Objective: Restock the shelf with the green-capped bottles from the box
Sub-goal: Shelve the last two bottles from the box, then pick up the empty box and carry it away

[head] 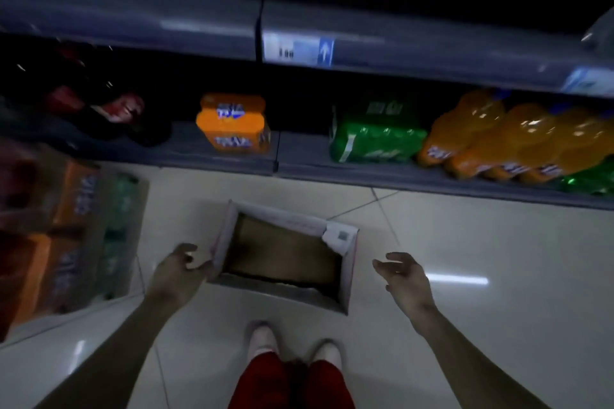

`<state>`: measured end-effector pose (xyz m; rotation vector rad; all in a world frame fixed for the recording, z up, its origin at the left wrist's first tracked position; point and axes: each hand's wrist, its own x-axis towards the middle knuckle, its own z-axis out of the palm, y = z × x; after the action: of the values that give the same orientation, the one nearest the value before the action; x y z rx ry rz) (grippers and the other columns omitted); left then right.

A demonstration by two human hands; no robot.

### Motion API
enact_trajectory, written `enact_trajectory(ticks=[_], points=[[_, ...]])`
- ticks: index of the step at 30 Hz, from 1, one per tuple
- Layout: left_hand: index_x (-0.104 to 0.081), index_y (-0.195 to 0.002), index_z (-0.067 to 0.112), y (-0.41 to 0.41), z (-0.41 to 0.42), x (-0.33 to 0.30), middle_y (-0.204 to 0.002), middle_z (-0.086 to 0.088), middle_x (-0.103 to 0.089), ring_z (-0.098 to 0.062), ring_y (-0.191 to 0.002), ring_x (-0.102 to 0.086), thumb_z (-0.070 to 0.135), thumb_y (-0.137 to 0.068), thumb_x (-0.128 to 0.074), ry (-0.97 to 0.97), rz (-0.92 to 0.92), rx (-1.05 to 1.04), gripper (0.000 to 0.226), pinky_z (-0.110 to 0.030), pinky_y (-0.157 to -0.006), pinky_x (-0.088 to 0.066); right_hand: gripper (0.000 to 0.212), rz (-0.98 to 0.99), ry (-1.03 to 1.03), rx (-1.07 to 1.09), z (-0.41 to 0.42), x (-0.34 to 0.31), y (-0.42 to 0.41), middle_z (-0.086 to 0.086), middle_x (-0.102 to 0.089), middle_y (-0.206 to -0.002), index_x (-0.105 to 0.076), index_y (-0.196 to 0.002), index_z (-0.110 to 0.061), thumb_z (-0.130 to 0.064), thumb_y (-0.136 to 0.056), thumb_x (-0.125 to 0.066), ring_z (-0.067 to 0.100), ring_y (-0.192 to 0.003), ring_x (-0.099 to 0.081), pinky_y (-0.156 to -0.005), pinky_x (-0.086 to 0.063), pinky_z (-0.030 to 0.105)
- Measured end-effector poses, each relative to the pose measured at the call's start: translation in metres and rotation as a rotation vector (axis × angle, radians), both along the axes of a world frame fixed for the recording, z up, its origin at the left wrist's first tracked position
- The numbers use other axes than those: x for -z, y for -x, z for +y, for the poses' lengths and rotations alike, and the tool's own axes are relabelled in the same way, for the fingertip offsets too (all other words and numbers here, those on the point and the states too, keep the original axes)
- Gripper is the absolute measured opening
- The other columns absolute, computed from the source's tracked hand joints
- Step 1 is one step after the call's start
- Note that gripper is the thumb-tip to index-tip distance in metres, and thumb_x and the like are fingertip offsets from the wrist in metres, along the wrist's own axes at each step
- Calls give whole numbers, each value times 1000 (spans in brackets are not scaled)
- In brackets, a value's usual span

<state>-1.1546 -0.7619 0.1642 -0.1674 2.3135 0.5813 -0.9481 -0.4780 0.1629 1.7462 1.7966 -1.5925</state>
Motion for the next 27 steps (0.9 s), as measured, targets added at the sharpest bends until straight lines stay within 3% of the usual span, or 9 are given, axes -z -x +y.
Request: enact_trajectory(ticks=[4,8,10,12,14,16,20,27], points=[[-46,-135,14,33,-8,104,-134,-18,-55,-36,-112,-58,37,-74,-76,37,-9,-8,72,-35,-84,-44,52,-65,54,23,-17,112,4,9,-61,-112,-49,-123,-13,-27,-78,-72,27,-101,-58,-80,-43,32],[-30,-146,14,42,0,178,-143,-17,-47,-34,-127,-48,47,-69,-77,-8,4,-48,96,-36,-98,-41,60,-14,128,77,-29,189,11,8,-59,-118,-43,-130,-12,-19,-78,-72,27,-105,-57,-93,-49,42],[-32,-145,12,37,1,207,-140,-16,-51,-34,-124,-51,45,-73,-74,-39,-15,-73,89,-37,-97,-42,57,2,144,61,-31,214,8,3,-60,-114,-47,-128,-15,-20,-77,-73,19,-97,-59,-93,-49,41],[-46,-137,10,32,0,228,-133,-14,-58,-32,-116,-56,44,-74,-74,-84,-45,-73,77,-32,-90,-44,51,-2,154,38,-30,231,3,0,-62,-109,-51,-124,-19,-22,-78,-73,10,-88,-58,-86,-48,36],[-56,-128,11,30,-1,240,-127,-14,-62,-31,-109,-59,42,-74,-74,-110,-12,-95,65,-30,-85,-43,46,-32,149,17,-29,243,-1,2,-63,-110,-54,-122,-19,-27,-80,-70,17,-92,-60,-86,-50,38],[-60,-123,11,31,-4,242,-124,-16,-64,-33,-106,-60,43,-77,-71,-83,36,-68,57,-32,-81,-43,41,-73,123,-8,-26,247,-4,6,-64,-111,-56,-122,-16,-30,-84,-65,27,-99,-61,-89,-51,42],[-64,-118,9,28,-11,219,-118,-18,-67,-36,-105,-61,42,-81,-67,-60,66,28,50,-31,-78,-41,27,-84,103,-68,-22,225,-8,10,-65,-112,-60,-112,-15,-25,-87,-61,28,-96,-61,-85,-52,41],[-62,-119,6,18,-17,82,-118,-21,-66,-37,-104,-62,33,-82,-68,-118,90,10,47,-32,-79,-44,39,-60,99,-137,-8,89,-1,12,-65,-119,-57,-123,-10,-24,-87,-62,30,-103,-62,-94,-51,47]])
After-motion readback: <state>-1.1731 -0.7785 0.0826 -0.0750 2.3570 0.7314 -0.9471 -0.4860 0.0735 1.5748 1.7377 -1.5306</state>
